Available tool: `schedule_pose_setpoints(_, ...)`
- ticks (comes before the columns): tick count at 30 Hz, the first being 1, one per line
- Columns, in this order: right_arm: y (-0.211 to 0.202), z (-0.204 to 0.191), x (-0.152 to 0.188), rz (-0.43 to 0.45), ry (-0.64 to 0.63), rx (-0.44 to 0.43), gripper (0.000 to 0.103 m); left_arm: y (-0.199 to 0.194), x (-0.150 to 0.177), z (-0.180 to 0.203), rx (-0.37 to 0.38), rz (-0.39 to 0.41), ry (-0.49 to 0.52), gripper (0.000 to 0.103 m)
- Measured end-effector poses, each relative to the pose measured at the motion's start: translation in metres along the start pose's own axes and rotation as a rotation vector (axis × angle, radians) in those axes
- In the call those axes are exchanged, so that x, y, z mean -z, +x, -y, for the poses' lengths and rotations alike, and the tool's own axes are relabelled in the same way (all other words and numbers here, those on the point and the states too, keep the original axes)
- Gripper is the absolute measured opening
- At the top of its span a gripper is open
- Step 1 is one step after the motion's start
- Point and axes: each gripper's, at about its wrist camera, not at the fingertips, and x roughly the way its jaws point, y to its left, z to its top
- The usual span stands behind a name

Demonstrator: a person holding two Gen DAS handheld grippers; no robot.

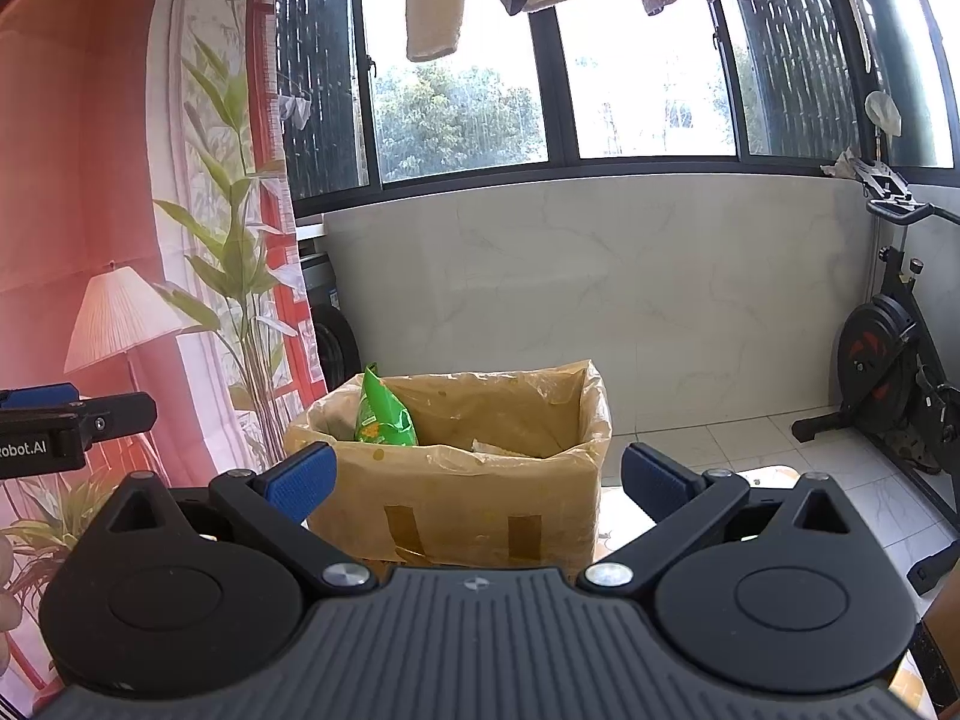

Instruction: Organize snacks

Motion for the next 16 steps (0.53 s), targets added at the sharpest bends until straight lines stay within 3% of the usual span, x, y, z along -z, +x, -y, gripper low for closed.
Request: schedule_pose_setpoints(16, 0.0000, 0.0004, -0.0003, 0.000, -0.001, -0.001, 0.103, -0.0008, 0.0012, -0.0005, 0.003, 0.003, -0.005, 0.093)
